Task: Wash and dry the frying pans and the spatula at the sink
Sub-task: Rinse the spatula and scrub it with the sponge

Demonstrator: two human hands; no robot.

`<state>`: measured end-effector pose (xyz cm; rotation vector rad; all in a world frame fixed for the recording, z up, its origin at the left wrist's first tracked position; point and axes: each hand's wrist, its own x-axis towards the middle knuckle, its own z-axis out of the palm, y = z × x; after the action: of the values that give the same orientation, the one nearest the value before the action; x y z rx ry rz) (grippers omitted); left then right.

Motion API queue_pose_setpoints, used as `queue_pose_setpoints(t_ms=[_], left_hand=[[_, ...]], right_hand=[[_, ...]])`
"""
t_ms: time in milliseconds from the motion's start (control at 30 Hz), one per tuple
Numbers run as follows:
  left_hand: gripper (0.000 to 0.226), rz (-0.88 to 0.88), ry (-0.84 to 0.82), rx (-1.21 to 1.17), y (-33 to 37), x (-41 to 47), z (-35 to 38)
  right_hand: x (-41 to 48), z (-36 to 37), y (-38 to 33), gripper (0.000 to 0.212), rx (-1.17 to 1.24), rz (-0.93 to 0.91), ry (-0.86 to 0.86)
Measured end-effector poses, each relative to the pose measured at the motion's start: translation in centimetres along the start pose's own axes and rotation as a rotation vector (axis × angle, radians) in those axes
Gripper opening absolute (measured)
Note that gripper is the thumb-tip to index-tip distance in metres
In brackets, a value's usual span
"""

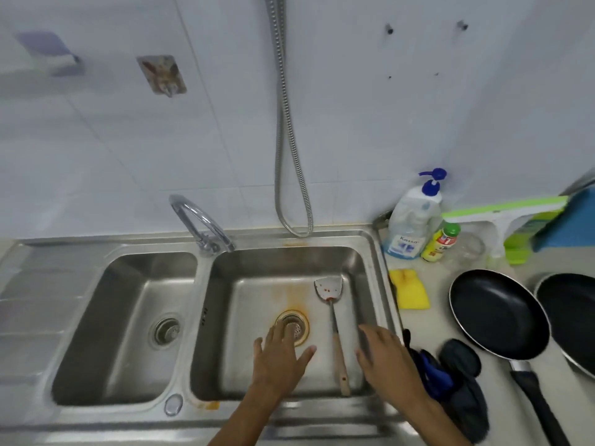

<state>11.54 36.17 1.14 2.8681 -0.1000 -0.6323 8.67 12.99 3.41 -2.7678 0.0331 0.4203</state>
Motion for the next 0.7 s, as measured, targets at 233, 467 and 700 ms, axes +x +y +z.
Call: queue_pose_setpoints(t_ms=[233, 467, 700], left_hand=[[0.080, -0.059, 0.169, -0.142, -7.9, 3.0, -6.0], [0.082, -0.035, 0.488, -0.099, -14.3, 8.3, -13.6], [0.094, 0.049, 0.331, 0.251, -16.4, 12.7, -15.6]], right_hand=[[2.0, 1.4, -6.2, 0.041, 0.249, 0.118, 0.064], [4.9, 9.6, -7.5, 0.054, 0.164, 0.495, -0.123], [6.8, 11.7, -5.9, 0.035, 0.224, 0.594, -0.177]])
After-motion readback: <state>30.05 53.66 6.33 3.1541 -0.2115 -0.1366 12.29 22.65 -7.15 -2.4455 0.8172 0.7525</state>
